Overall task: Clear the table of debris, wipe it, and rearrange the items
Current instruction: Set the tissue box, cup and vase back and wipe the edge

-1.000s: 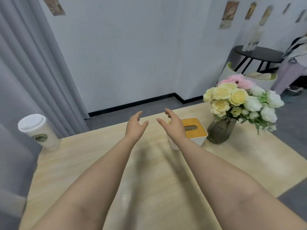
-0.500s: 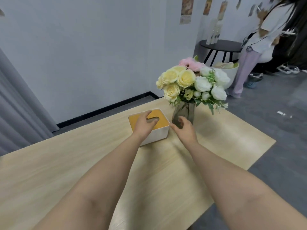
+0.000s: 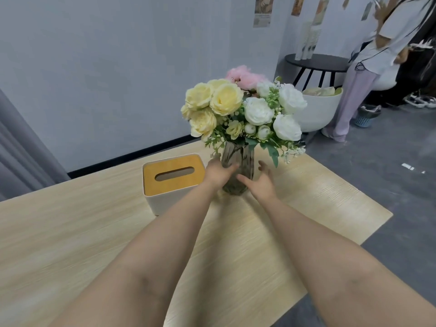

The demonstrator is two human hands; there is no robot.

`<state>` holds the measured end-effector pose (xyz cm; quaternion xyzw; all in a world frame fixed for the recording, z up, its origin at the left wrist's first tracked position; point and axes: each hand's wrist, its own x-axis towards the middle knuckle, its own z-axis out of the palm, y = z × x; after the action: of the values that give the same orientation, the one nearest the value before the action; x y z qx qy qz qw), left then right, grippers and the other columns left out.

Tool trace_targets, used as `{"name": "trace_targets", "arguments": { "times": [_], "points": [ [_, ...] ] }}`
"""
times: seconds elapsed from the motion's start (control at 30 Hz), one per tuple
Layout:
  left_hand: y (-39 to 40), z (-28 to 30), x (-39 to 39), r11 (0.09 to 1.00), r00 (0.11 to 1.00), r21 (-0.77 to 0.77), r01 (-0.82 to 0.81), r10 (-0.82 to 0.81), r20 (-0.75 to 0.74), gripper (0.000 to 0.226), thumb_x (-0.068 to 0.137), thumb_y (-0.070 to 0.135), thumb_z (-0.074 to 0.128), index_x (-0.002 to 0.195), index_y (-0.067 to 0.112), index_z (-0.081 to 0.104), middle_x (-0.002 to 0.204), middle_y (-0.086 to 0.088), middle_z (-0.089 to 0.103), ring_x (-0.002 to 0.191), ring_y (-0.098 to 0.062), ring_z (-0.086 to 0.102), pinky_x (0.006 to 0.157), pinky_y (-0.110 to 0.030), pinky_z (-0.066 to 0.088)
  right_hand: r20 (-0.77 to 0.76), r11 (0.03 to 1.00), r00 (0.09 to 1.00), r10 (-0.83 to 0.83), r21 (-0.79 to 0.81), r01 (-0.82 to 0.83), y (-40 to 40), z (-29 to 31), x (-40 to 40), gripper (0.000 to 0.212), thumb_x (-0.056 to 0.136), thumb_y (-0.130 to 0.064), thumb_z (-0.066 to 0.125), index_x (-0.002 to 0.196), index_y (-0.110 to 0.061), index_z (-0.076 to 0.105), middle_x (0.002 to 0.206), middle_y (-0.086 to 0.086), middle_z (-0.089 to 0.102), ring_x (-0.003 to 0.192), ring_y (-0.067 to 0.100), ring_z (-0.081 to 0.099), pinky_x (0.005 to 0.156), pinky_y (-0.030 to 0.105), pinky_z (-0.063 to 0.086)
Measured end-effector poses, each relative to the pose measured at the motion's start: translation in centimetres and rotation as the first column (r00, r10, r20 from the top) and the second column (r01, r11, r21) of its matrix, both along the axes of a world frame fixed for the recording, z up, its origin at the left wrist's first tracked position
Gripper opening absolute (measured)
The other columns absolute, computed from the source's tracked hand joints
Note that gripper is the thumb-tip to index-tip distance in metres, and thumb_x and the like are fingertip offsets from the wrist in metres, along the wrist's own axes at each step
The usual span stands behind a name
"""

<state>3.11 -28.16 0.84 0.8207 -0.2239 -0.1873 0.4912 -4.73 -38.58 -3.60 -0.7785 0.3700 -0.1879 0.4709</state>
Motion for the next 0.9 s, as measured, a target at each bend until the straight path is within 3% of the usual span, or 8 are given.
{"name": "trace_targets", "arguments": {
  "times": [0.13, 0.33, 0.53, 0.67, 0.77, 0.9],
  "points": [
    [-1.0, -0.6, 0.2, 0.999, 1.000, -0.043, -0.009, 0.009, -0.016, 0.062, 0.080, 0.028, 0.072, 0.131, 0.008, 0.042, 0.126, -0.007, 0.056, 0.116, -0.024, 0.054, 0.089, -0.027, 0.043, 0.054, 0.998, 0.997, 0.057, 0.034, -0.059, -0.8, -0.7, 1.0, 0.089, 0.074, -0.035, 0.077, 0.144, -0.019, 0.025, 0.141, 0.007, 0.039, 0.127, 0.026, 0.044, 0.098, 0.033, 0.039],
    [-1.2, -0.6, 0.0, 0.994, 0.999, -0.099, -0.047, 0.045, -0.017, 0.070, 0.078, 0.022, 0.075, 0.136, 0.006, 0.038, 0.128, -0.007, 0.053, 0.115, -0.025, 0.053, 0.097, -0.035, 0.045, 0.159, 0.990, 0.983, 0.092, 0.090, -0.107, -0.9, -0.7, 1.3, 0.069, 0.074, -0.025, 0.078, 0.131, -0.016, 0.041, 0.118, -0.002, 0.056, 0.106, 0.012, 0.052, 0.086, 0.023, 0.040],
    [-1.7, -0.3, -0.8, 0.988, 0.995, -0.116, -0.100, 0.102, 0.010, 0.065, 0.074, 0.025, 0.078, 0.129, 0.008, 0.047, 0.120, -0.008, 0.061, 0.109, -0.025, 0.058, 0.091, -0.032, 0.048, 0.140, 0.991, 0.986, 0.090, 0.086, -0.103, -1.3, -0.5, 1.2, 0.065, 0.066, -0.033, 0.080, 0.122, -0.014, 0.052, 0.118, 0.006, 0.059, 0.110, 0.021, 0.057, 0.087, 0.031, 0.048],
    [-2.1, 0.9, -1.3, 0.993, 0.995, -0.087, -0.073, 0.079, 0.060, 0.058, 0.076, 0.029, 0.076, 0.124, 0.009, 0.051, 0.119, -0.006, 0.062, 0.107, -0.023, 0.059, 0.079, -0.021, 0.041, 0.109, 0.994, 0.991, 0.084, 0.059, -0.090, -2.1, 0.3, 0.7, 0.082, 0.053, -0.049, 0.076, 0.124, -0.015, 0.051, 0.119, 0.009, 0.059, 0.108, 0.025, 0.059, 0.090, 0.041, 0.051],
    [-2.0, 2.9, -1.5, 0.994, 0.996, -0.095, -0.054, 0.060, 0.067, 0.057, 0.076, 0.028, 0.076, 0.123, 0.008, 0.051, 0.119, -0.007, 0.062, 0.108, -0.023, 0.058, 0.081, -0.024, 0.043, 0.081, 0.996, 0.993, 0.090, -0.010, -0.089, -2.1, 2.6, 0.2, 0.068, 0.068, -0.032, 0.078, 0.127, -0.014, 0.049, 0.122, 0.008, 0.057, 0.109, 0.024, 0.057, 0.087, 0.034, 0.050],
    [-0.7, 6.7, -1.4, 0.988, 0.994, -0.135, -0.073, 0.083, 0.068, 0.058, 0.075, 0.029, 0.077, 0.123, 0.009, 0.051, 0.120, -0.009, 0.061, 0.110, -0.025, 0.057, 0.090, -0.033, 0.047, 0.094, 0.990, 0.989, 0.114, -0.091, -0.106, -1.5, 6.7, 0.5, 0.053, 0.072, -0.022, 0.074, 0.120, -0.016, 0.053, 0.114, 0.009, 0.059, 0.097, 0.026, 0.061, 0.075, 0.029, 0.048]
  ]
}}
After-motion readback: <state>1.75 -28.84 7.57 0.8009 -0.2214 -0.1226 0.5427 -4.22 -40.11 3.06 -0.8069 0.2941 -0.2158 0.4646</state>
